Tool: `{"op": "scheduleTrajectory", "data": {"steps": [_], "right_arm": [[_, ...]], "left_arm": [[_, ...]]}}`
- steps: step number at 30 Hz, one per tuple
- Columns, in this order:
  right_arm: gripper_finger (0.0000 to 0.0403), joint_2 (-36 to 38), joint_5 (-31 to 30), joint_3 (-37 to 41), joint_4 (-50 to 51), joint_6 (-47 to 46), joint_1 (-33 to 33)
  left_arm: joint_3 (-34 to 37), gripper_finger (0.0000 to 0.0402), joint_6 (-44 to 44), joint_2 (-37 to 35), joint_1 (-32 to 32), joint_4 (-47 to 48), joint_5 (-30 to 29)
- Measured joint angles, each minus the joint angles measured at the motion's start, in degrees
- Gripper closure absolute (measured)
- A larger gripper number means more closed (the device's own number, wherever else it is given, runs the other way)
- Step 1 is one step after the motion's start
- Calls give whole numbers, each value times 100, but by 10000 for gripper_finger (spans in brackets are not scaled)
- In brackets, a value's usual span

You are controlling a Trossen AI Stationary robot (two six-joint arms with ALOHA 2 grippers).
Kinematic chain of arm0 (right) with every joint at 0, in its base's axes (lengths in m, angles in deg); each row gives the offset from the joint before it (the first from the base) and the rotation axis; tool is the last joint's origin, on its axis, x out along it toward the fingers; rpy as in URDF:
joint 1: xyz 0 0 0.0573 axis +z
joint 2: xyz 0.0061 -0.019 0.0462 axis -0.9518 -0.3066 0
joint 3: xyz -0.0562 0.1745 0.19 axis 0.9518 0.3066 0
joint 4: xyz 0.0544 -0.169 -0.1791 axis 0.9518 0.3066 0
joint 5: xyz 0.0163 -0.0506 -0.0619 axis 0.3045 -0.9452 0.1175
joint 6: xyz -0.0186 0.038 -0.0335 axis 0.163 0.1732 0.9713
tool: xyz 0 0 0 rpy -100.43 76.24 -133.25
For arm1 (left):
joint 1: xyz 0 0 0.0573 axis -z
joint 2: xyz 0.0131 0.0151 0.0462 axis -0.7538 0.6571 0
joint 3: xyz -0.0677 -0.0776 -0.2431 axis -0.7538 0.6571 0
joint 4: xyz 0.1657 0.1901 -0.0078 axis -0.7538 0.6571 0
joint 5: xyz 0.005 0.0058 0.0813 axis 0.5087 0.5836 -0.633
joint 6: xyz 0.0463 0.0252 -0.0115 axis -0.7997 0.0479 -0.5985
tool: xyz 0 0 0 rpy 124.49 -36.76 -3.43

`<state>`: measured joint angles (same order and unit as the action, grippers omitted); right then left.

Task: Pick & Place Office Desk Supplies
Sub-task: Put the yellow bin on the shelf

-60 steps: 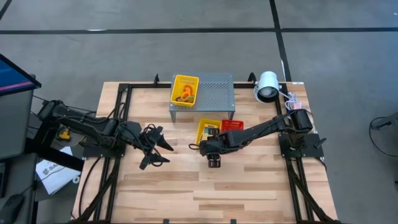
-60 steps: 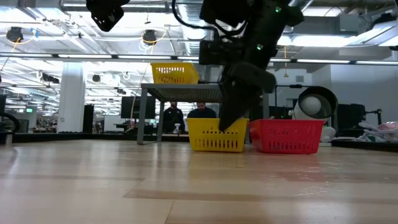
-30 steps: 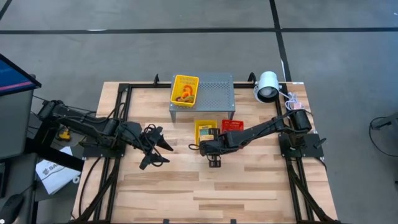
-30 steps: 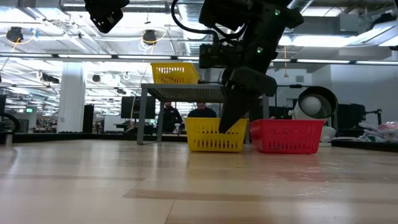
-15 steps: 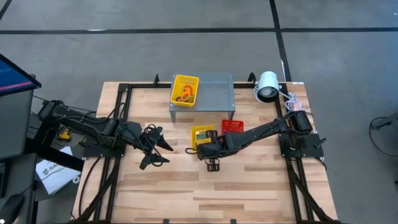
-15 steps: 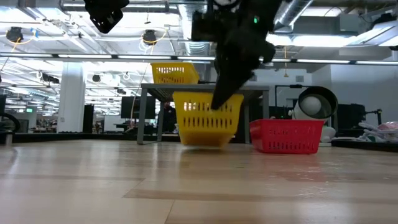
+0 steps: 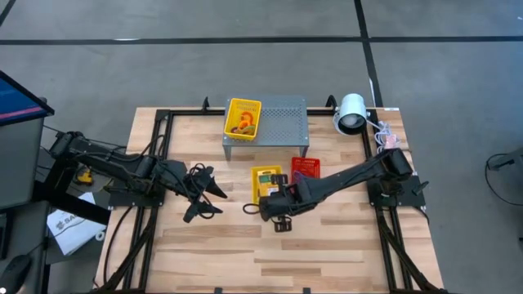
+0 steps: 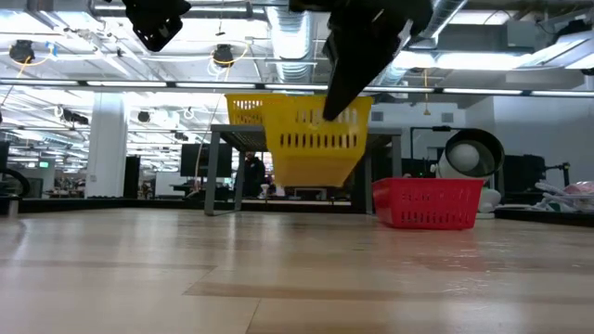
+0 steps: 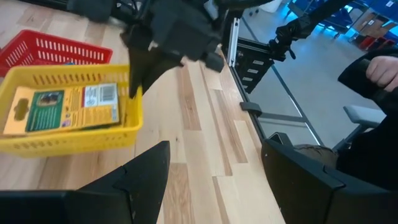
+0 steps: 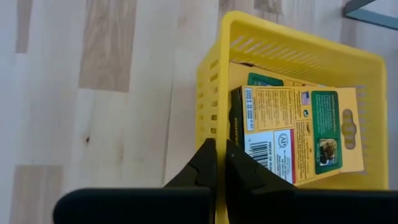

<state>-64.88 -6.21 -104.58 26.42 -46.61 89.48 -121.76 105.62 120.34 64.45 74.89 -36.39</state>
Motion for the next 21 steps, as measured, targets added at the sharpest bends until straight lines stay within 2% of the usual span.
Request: {"op": "scheduleTrajectory", "data": {"steps": [11,21], "right_arm": [[403,0,-549,-834,971,-57,265],[403,0,-1193,-1194,1838,22,32]], "left_arm": [[0,152,0,0,0,16,0],[0,152,103,0,-1,17,2]]}}
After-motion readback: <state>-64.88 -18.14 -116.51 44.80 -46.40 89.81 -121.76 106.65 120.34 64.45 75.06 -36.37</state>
